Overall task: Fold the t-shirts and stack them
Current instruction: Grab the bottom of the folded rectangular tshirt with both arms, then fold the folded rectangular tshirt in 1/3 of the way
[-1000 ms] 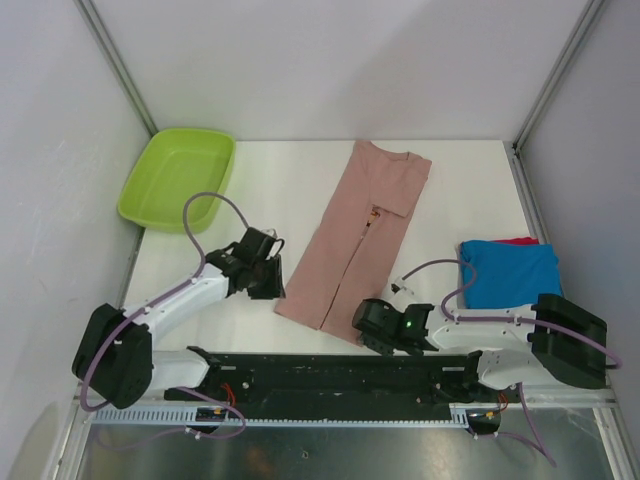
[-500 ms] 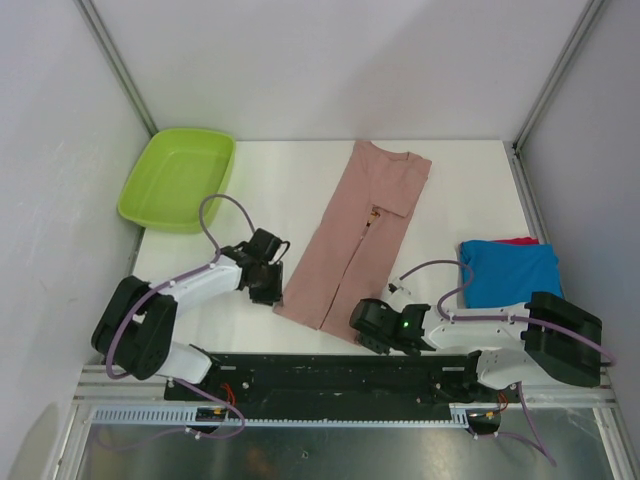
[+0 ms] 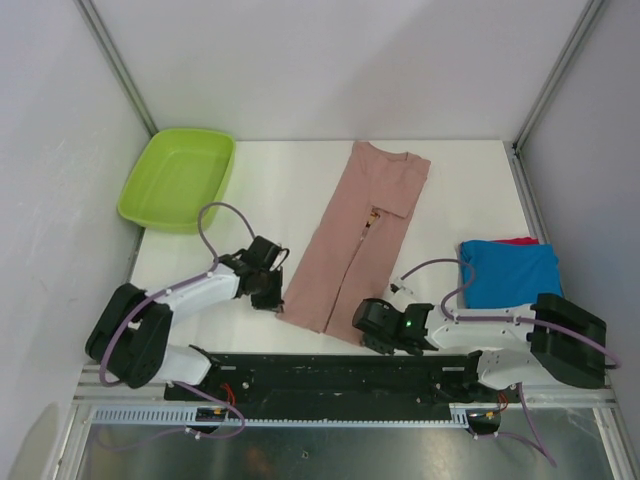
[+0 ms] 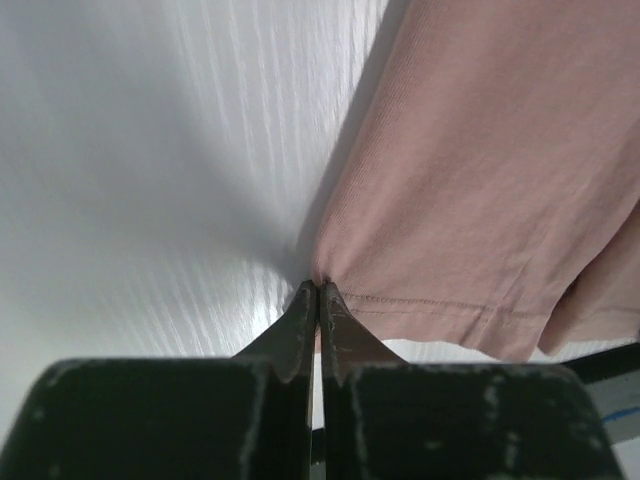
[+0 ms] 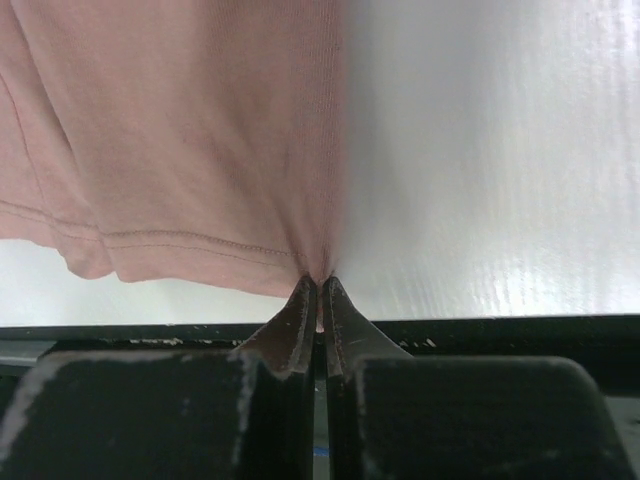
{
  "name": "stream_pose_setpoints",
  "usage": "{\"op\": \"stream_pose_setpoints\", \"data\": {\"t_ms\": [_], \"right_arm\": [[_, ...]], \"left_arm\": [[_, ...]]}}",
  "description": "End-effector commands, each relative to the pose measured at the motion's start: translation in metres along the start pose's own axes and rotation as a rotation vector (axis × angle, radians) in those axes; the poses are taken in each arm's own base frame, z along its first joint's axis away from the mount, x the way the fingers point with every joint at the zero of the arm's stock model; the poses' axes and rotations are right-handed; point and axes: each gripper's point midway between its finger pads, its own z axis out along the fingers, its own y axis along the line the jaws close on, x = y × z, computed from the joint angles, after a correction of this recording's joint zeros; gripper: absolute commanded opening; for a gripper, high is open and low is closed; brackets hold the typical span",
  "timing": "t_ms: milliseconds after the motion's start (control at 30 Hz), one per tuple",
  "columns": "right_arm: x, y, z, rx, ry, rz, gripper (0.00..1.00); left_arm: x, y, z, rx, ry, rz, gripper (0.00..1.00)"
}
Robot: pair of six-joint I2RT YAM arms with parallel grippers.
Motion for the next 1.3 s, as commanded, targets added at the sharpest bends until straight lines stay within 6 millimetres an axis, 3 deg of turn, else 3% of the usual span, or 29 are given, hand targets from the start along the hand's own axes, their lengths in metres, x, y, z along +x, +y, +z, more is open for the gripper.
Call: {"op": "stream_pose_setpoints", "data": {"t_ms": [0,267,367,467,600,900,1267], "right_arm": [[-0.004,-0.027,-0.014,0.072,-0.002,-0.058,0.0],[0.02,-0.039,-0.039,0.052,0.073,-0.114,0.0],[0.021,-0.039,-0.051,0.027,0.077,-0.103,0.0],[0.01,-0.029,-0.063,-0.035,0.048,-0.066,0.0],[-0.018,-0.012,-0.079,-0.081,-0.015,-0.043,0.0],[-0.106,0.023,-0.078,-0.084,-0.207,0.004,0.0],[-0.217,0.052,-0.036,-0.058,-0.392,0.039,0.0]], "left_arm": [[0.028,-0.008,-0.009,0.055,0.04,-0.028,0.0],[0.069,-0.032,-0.029,0.147,0.064,-0.037,0.0],[0.066,-0.04,-0.042,0.185,0.031,-0.047,0.0],[0.049,-0.055,-0.059,0.223,-0.015,-0.033,0.0],[0.015,-0.081,-0.079,0.255,-0.083,-0.001,0.0],[-0.061,-0.117,-0.083,0.22,-0.184,0.02,0.0],[-0.159,-0.146,-0.048,0.197,-0.251,-0.02,0.0]]}}
